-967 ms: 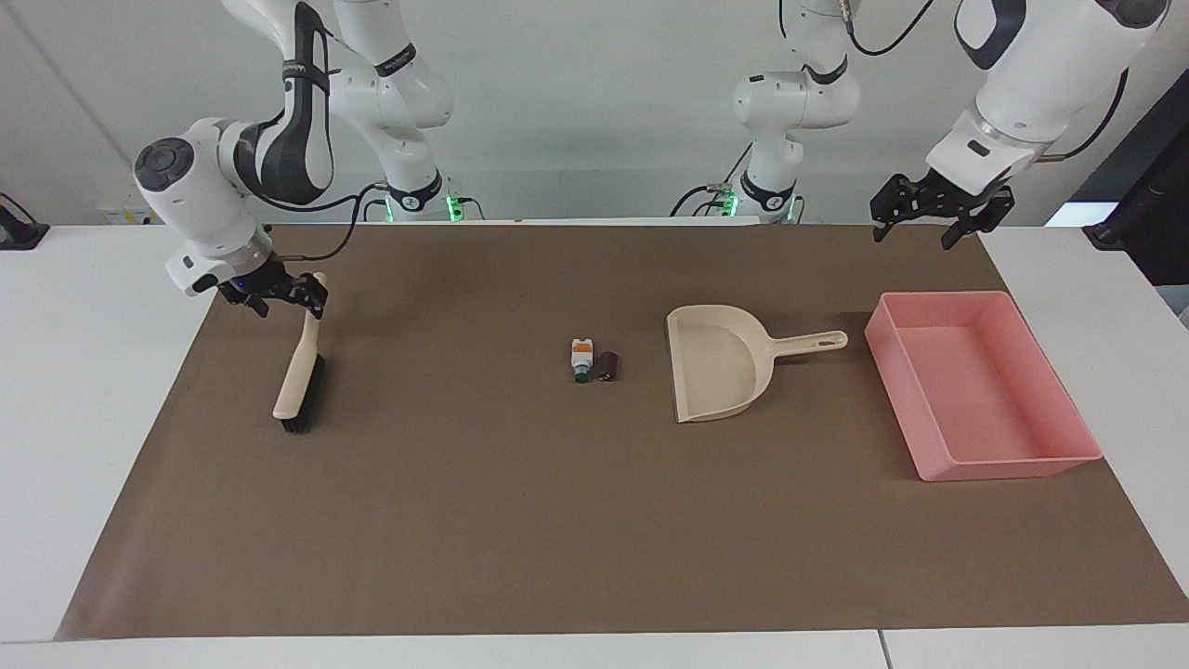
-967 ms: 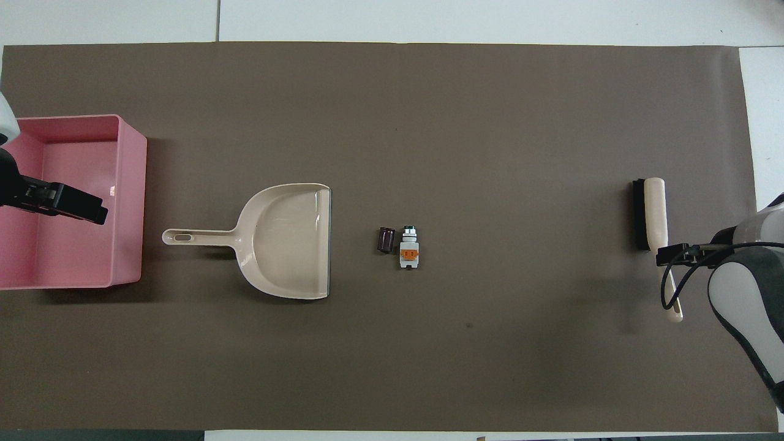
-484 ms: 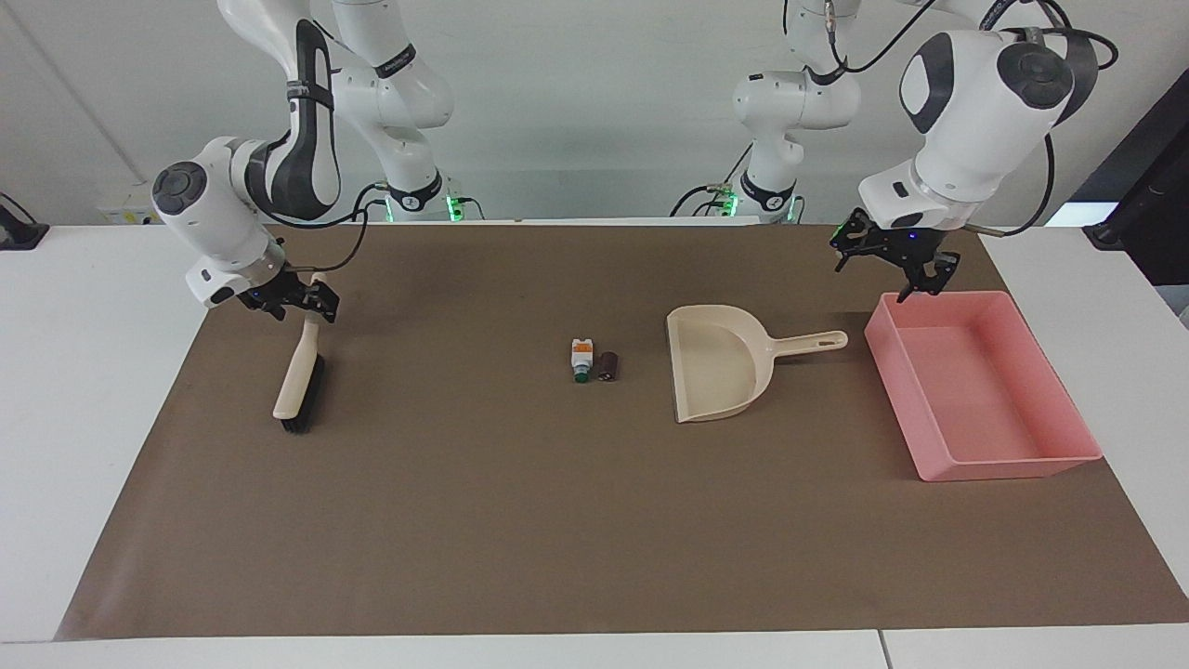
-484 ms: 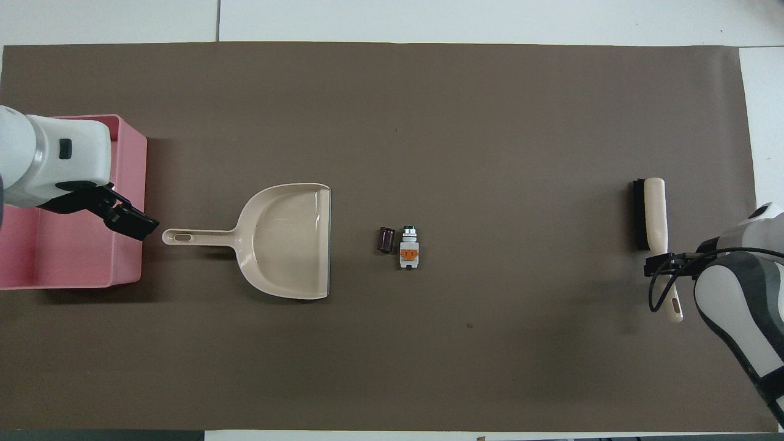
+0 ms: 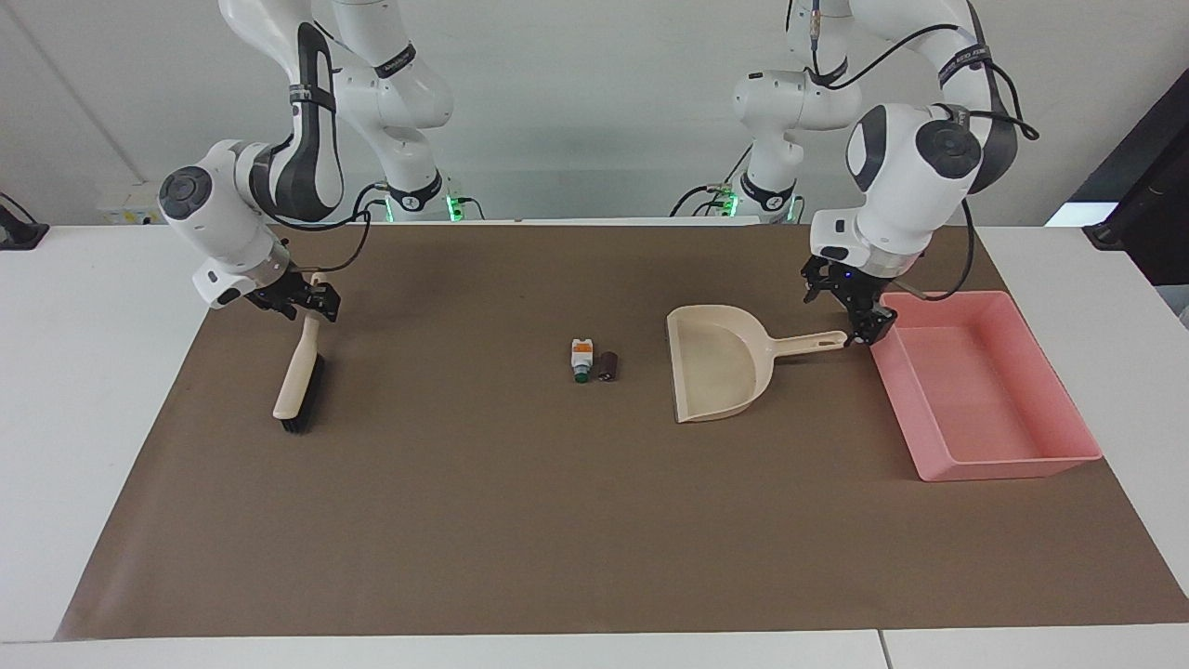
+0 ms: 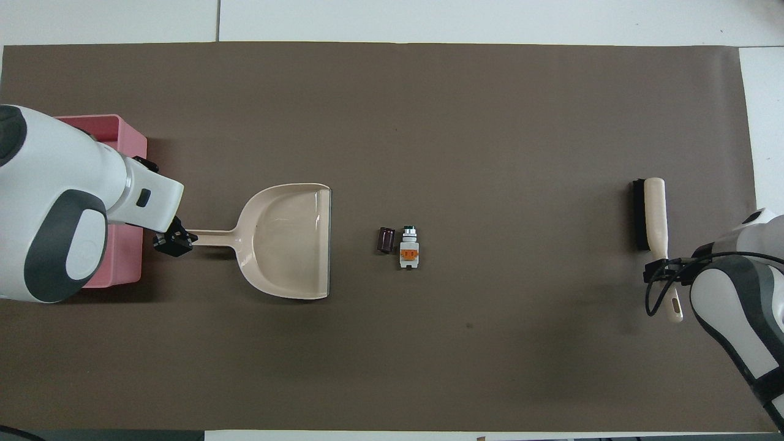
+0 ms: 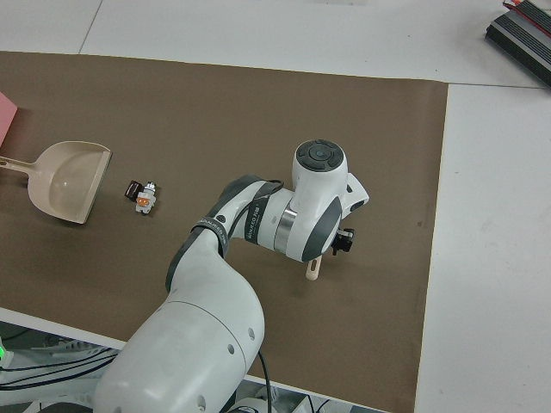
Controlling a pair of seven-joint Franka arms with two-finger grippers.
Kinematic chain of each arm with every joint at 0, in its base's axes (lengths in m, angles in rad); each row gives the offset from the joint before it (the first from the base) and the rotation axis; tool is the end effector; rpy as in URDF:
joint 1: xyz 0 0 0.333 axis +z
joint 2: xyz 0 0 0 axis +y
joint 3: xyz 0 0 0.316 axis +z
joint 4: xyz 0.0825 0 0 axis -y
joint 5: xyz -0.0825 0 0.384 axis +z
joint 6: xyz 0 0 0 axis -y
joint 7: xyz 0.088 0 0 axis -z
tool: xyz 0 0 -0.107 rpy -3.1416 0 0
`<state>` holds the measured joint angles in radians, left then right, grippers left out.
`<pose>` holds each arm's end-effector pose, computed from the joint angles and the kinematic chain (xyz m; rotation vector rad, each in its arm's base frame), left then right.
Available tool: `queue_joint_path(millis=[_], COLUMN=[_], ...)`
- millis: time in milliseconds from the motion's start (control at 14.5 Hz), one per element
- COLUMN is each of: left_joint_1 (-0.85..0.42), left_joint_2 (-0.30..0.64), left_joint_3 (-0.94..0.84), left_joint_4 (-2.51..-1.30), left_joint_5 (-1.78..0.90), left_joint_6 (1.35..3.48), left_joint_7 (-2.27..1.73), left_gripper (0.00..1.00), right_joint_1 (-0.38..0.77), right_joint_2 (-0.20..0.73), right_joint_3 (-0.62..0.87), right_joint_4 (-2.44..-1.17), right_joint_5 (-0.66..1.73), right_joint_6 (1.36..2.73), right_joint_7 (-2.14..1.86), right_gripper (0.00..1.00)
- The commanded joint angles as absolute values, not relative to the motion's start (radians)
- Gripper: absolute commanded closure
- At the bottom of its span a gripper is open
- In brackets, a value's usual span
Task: Clean e-waste and dump in bin
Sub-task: 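Drag the dustpan toward the e-waste while the right gripper lifts the brush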
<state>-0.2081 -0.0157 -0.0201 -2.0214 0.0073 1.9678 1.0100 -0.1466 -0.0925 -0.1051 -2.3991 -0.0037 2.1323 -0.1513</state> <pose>0.5304 -0.1227 0.4530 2.5489 -1.8219 -0.0591 0.4466 -0.1148 0.3378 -3.0853 0.1495 0.2631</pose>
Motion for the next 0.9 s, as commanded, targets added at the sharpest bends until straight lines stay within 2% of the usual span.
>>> queue_joint_path(millis=[0,69,345,484,622,829], left_joint_1=[-0.25,-0.252,-0.275,-0.293,-0.298,-0.298], left_joint_2=[-0.025,-0.026,-0.011,-0.009,0.0,0.061], left_joint_3=[-0.012,-0.012,-0.012,-0.011,-0.012,-0.012], left_joint_4=[-2.112,-2.129,-2.184,-2.227,-2.24,-2.241], left_joint_5=[0.089,0.095,0.149,0.175,0.204,0.218], left_joint_6=[2.074,2.074,2.156,2.213,2.22,2.247], left_joint_7=[1.081,1.104,1.131,1.131,1.131,1.131], left_gripper=[0.02,0.03,0.03,0.03,0.03,0.03], right_joint_1=[-0.161,-0.16,-0.147,-0.126,-0.068,0.072], right_joint_2=[-0.113,-0.114,-0.112,-0.101,-0.101,-0.103], right_joint_3=[-0.098,-0.098,-0.097,-0.094,-0.091,-0.087], right_joint_4=[-2.421,-2.421,-2.404,-2.349,-2.271,-2.201], right_joint_5=[0.014,0.014,0.014,0.014,0.012,0.012], right_joint_6=[2.134,2.134,2.097,2.047,1.955,1.849], right_joint_7=[-0.181,-0.178,-0.167,-0.157,-0.152,-0.045], right_gripper=[0.86,1.0,1.0,1.0,1.0,1.0])
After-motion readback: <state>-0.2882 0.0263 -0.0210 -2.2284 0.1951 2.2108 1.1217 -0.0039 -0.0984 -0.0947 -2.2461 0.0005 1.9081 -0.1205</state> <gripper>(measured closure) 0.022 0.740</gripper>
